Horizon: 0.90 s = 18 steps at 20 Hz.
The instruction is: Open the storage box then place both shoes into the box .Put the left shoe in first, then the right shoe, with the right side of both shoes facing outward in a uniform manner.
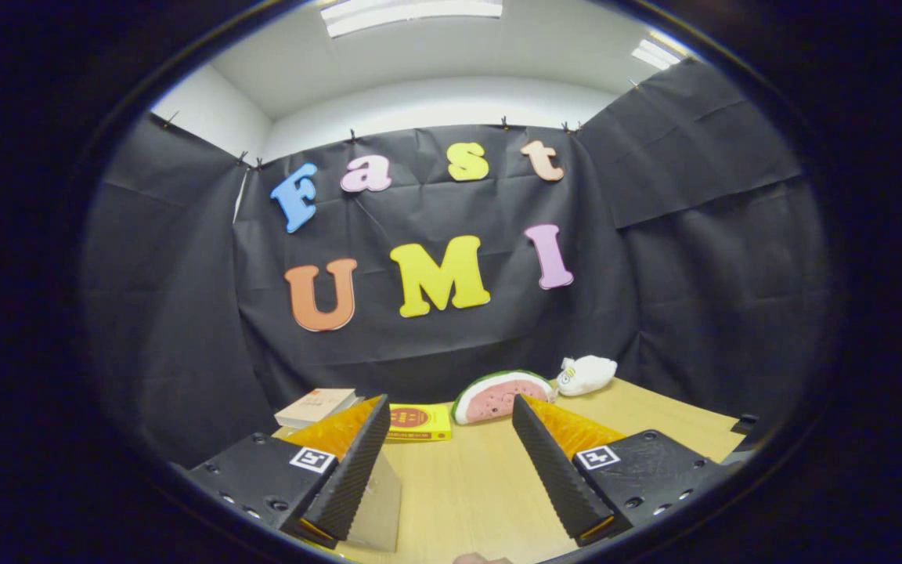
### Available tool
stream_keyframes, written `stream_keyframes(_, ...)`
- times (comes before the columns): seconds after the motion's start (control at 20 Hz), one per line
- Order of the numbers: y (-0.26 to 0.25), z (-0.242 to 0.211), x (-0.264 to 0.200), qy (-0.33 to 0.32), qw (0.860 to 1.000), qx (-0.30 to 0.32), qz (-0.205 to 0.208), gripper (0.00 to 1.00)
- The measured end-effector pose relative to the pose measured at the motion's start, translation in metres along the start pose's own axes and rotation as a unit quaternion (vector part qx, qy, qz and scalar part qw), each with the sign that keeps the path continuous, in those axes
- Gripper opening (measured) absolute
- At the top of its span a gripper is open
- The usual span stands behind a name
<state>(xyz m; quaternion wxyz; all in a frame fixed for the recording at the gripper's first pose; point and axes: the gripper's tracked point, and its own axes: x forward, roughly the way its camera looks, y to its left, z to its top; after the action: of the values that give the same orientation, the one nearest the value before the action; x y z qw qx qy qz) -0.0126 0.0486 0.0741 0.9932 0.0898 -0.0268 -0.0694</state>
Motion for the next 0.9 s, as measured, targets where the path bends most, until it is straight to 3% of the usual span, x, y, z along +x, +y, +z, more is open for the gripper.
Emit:
stream_keyframes(0.15, 0.003, -0.009, -0.003, 0.012, 1.0, -0.013, 0.017, 0.96)
stream_keyframes(0.3, -0.008, -0.01, -0.001, 0.006, 0.999, -0.044, -0.002, 0.96)
stream_keyframes(0.9, 0.004, -0.016, -0.006, -0.005, 0.999, -0.041, 0.017, 0.95)
